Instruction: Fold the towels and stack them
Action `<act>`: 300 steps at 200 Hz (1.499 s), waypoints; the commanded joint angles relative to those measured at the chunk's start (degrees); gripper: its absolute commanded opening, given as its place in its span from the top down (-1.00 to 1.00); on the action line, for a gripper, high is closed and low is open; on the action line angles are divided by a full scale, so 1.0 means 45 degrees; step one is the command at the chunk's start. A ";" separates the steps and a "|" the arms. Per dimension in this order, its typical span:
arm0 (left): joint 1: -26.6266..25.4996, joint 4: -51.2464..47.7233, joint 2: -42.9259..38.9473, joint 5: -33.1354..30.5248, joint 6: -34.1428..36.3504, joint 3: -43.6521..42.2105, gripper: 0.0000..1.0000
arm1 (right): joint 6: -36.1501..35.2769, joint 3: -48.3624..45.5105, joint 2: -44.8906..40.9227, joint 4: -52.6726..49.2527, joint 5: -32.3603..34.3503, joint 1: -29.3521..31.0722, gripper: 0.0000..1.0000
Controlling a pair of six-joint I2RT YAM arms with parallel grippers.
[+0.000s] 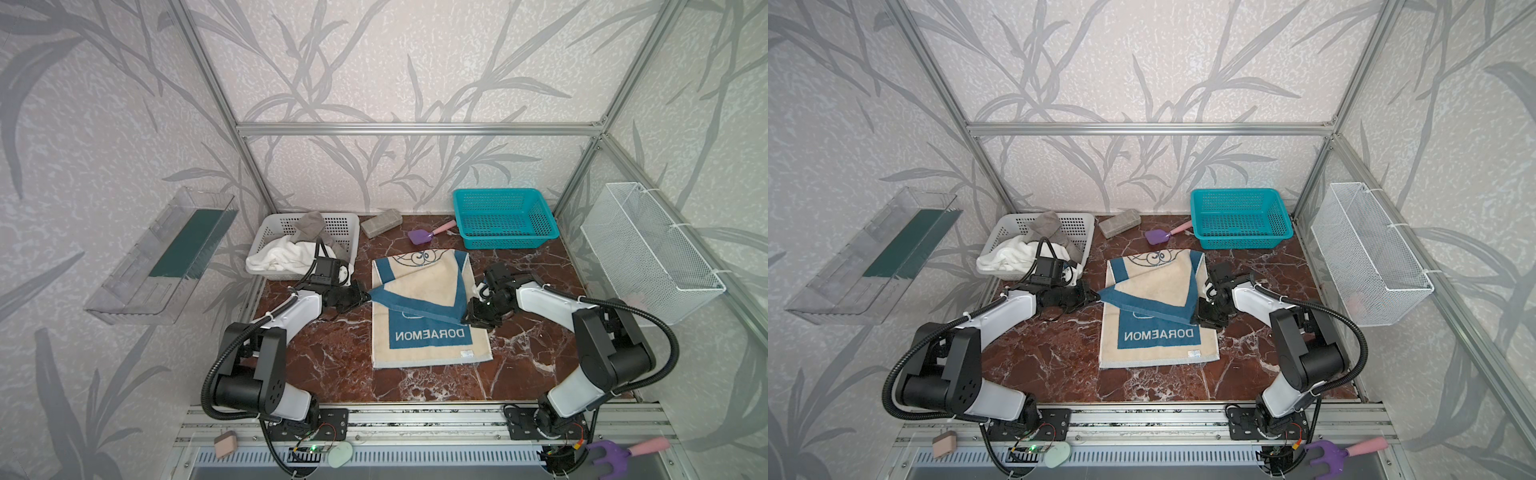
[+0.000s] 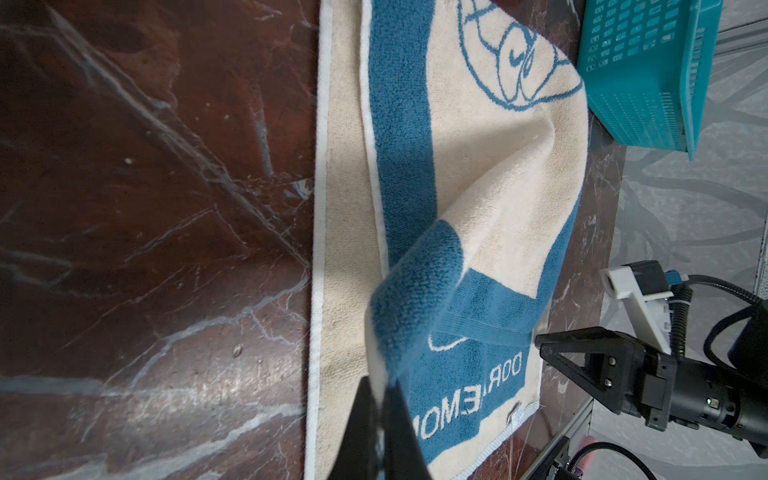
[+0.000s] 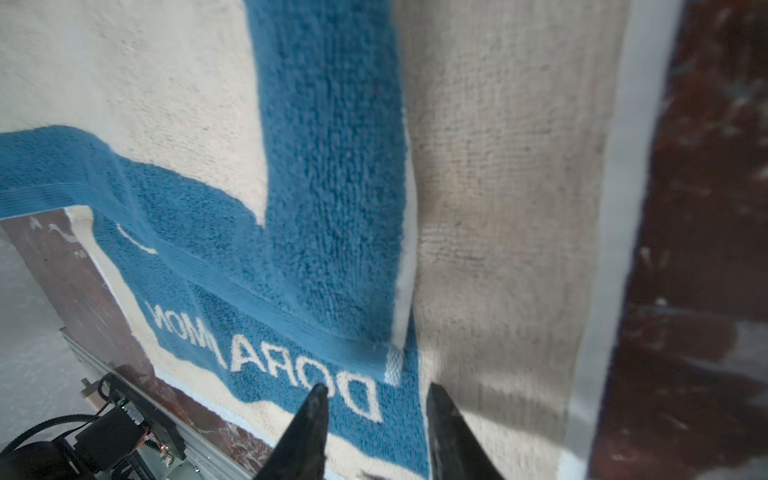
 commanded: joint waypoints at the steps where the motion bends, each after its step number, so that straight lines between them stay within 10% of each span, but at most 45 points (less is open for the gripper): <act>1: -0.0002 0.0172 -0.0112 0.0184 0.0028 -0.0193 1.00 | 0.0337 0.0371 0.0444 -0.0072 0.0582 0.0136 0.24; 139: 0.0000 0.0223 -0.0289 0.0243 0.0021 -0.0215 1.00 | -0.0282 0.1799 0.0472 -0.2021 0.2087 0.0801 1.00; 300: 0.0076 -0.2729 -0.0239 0.0476 0.1239 0.3174 1.00 | -0.1380 0.3531 -0.0760 -0.3802 0.1738 0.0652 1.00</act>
